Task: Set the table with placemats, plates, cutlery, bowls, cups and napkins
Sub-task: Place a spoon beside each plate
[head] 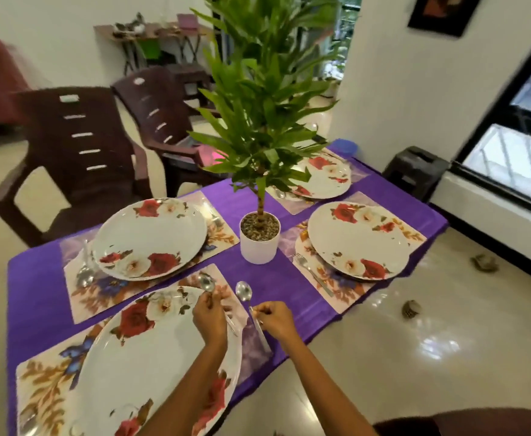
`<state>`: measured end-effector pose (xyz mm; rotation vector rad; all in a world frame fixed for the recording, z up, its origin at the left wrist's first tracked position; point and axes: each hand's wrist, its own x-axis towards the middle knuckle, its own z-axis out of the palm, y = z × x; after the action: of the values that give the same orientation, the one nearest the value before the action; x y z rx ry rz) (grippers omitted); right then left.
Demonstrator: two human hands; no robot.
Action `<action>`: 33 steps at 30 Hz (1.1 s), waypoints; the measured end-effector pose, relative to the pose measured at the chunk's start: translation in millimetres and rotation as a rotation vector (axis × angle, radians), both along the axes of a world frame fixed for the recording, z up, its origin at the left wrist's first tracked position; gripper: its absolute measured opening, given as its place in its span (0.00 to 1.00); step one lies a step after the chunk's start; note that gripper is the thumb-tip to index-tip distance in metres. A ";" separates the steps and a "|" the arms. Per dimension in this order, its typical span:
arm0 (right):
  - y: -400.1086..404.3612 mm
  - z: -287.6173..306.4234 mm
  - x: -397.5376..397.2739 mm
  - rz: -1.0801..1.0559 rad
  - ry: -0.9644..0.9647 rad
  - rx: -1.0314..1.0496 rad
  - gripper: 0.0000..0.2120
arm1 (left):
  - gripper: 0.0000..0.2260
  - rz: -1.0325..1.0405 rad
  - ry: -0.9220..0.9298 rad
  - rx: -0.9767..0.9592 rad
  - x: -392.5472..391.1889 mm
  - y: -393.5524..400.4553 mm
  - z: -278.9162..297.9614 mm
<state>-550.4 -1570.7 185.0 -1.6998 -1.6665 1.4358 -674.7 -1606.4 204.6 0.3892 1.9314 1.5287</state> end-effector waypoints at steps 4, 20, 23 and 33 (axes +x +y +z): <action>21.0 -5.7 -20.1 0.201 -0.133 0.033 0.08 | 0.08 0.138 0.010 0.006 -15.7 4.1 4.4; 42.5 -20.1 -39.8 0.357 -0.260 0.058 0.07 | 0.08 0.240 -0.035 0.025 -31.4 10.3 6.7; 42.7 -20.5 -40.3 0.327 -0.250 0.070 0.06 | 0.06 0.220 -0.068 0.024 -25.9 14.5 7.4; 43.7 -5.1 8.1 -0.131 0.094 0.094 0.08 | 0.07 -0.140 -0.180 0.102 43.6 45.7 4.1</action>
<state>-542.3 -1526.9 180.0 -1.6324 -1.5192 1.3340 -631.1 -1560.8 208.8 0.4075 1.6587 1.5200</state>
